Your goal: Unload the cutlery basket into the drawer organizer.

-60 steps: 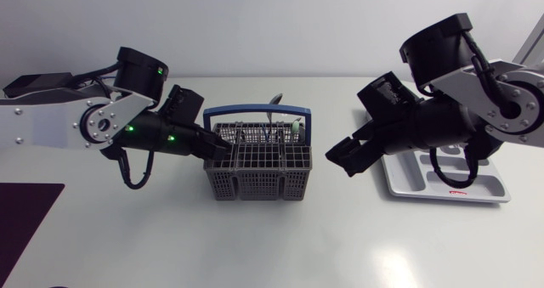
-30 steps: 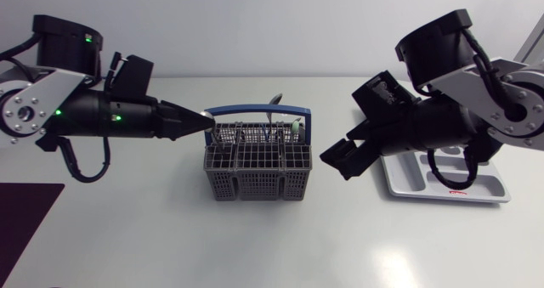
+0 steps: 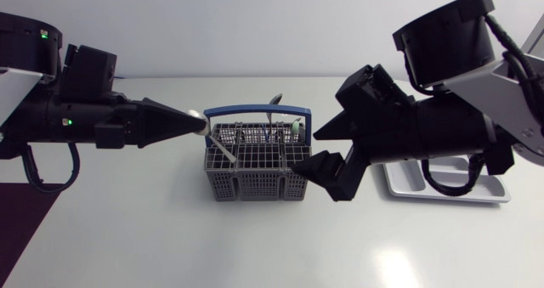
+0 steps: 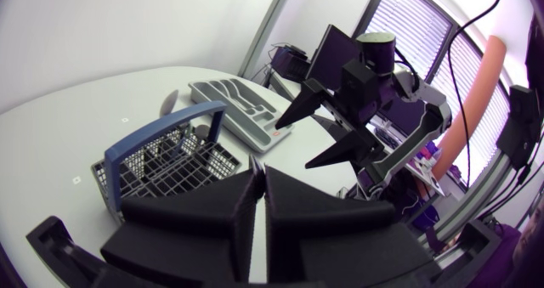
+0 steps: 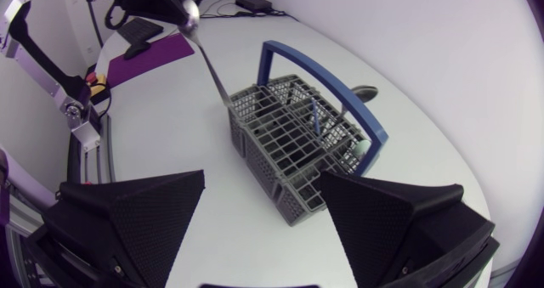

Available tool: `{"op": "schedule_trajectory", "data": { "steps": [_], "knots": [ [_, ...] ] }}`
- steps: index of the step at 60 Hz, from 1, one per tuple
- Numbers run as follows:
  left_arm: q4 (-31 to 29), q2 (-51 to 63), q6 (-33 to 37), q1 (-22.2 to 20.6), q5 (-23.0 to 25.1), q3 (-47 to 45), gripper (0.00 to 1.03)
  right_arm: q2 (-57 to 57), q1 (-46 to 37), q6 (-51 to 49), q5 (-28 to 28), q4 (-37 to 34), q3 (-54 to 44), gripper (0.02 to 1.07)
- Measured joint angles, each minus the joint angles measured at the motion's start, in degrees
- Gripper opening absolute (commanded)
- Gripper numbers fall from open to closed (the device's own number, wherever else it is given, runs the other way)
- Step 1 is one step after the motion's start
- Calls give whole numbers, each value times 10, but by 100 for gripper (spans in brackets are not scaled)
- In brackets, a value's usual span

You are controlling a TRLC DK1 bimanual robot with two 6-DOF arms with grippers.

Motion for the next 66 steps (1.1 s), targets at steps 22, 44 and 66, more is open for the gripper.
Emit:
{"op": "schedule_trajectory", "data": {
  "steps": [22, 44, 66],
  "knots": [
    [-45, 54, 86, -122, 45, 10, 4, -3, 38, -37, -64, 25, -25, 83],
    [-104, 123, 157, -177, 87, 72, 4, -49, 19, -81, -110, 35, -108, 64],
    [-137, 170, 169, -205, 87, 119, 3, -80, -3, -92, -146, 47, -124, 51]
  ]
}}
